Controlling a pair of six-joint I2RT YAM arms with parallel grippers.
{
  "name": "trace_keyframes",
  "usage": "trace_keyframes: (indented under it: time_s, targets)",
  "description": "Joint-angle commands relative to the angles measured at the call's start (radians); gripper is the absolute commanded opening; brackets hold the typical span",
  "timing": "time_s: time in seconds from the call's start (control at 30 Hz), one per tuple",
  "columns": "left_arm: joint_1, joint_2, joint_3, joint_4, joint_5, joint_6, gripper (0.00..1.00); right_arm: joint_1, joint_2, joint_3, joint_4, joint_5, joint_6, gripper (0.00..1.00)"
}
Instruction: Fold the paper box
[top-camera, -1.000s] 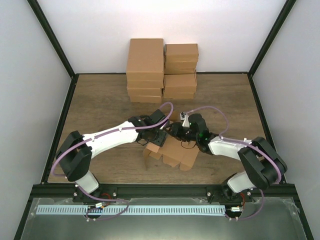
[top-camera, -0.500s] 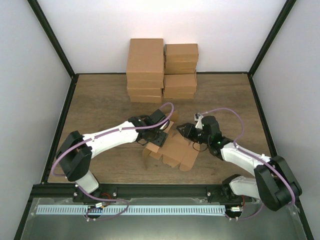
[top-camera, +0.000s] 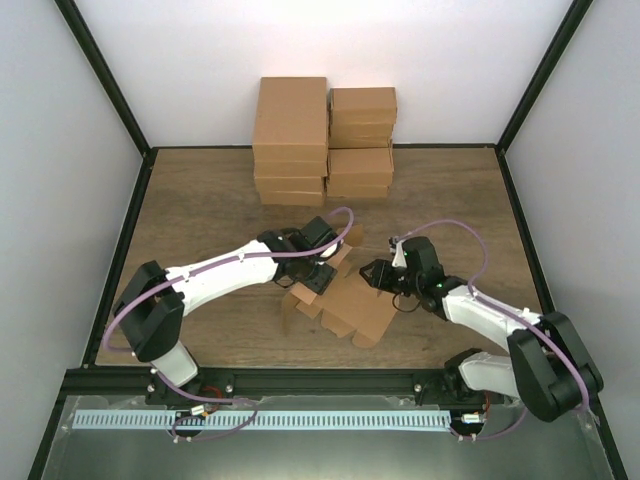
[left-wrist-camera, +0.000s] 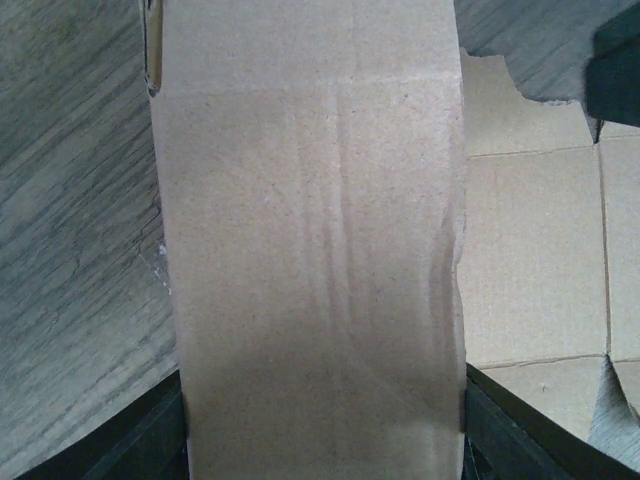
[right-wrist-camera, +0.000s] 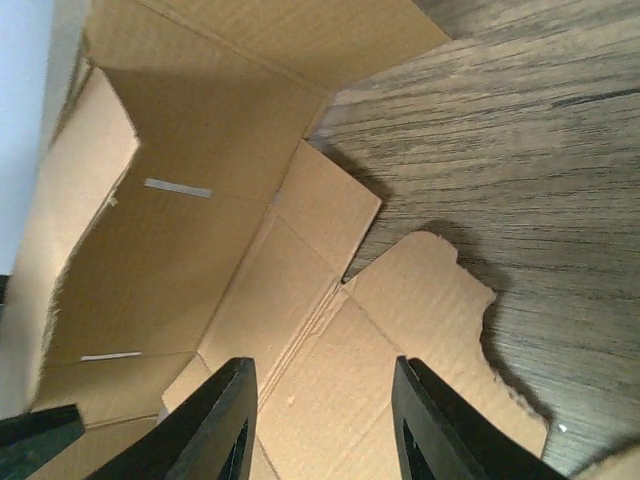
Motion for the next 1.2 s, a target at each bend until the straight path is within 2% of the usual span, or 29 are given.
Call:
trace_keyframes:
  time_s: [0.0,0.2,0.4,0.77,0.87,1.17]
  targets:
    - [-0.006,0.025,0.037,-0.017,0.021,0.081,0.64,-0.008,0.062,0.065,-0.046,-0.011,-0.060,0.40]
    - [-0.004,0.046,0.041,-0.019,0.007,0.135,0.64,-0.017,0.092,0.071,-0.028,-0.036,-0.069,0.40]
    - [-0.005,0.048,0.045,-0.042,-0.001,0.148,0.64,-0.130,0.140,0.103,-0.045,-0.178,-0.103,0.39]
    - [-0.006,0.046,0.051,-0.051,0.014,0.158,0.64,-0.127,0.053,0.158,-0.085,-0.088,-0.180,0.39]
    - [-0.006,0.050,0.050,-0.051,0.010,0.158,0.64,-0.112,0.058,0.165,-0.094,-0.044,-0.184,0.39]
    - [-0.006,0.050,0.040,-0.039,0.011,0.152,0.64,-0.107,0.135,0.105,0.009,-0.073,-0.166,0.39]
